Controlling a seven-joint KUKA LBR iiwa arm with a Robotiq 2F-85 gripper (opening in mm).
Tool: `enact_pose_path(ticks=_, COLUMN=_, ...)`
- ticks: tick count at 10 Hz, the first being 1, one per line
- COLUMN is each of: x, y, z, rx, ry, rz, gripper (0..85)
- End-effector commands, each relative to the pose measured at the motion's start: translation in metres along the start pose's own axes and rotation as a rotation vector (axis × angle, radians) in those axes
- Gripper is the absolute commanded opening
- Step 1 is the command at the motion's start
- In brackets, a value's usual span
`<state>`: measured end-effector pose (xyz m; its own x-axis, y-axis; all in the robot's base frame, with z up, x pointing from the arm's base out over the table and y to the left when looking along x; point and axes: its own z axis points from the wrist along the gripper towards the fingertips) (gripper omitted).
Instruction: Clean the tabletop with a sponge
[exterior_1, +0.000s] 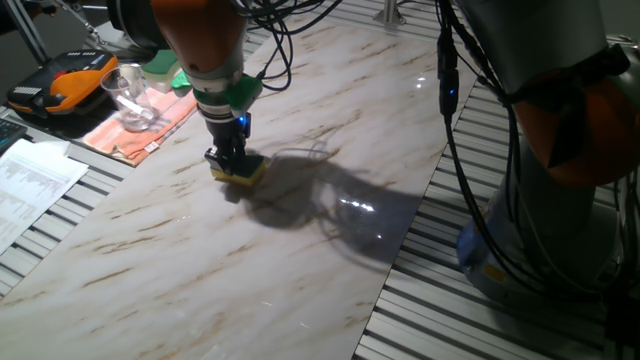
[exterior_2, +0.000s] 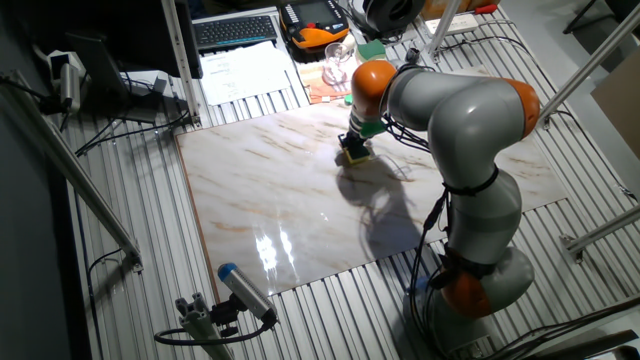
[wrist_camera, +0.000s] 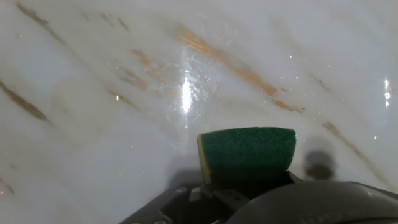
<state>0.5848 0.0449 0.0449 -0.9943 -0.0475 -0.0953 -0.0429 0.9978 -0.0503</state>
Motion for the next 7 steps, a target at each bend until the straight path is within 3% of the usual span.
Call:
enact_pose_path(ticks=1, x=0.0000, y=0.0004, z=0.0019, rx=0.000, ry=-0.002, rz=0.000, gripper=0.0)
enact_pose_path(ticks=3, x=-0.0005, y=0.0019, z=0.0103, rx=0.002, ry=-0.013, rz=0.002, gripper=0.0)
enact_pose_path(ticks=7, x=-0.0006, y=0.0081, z=0.0094, rx=-0.008, ry=-0.009, rz=0.012, gripper=0.0)
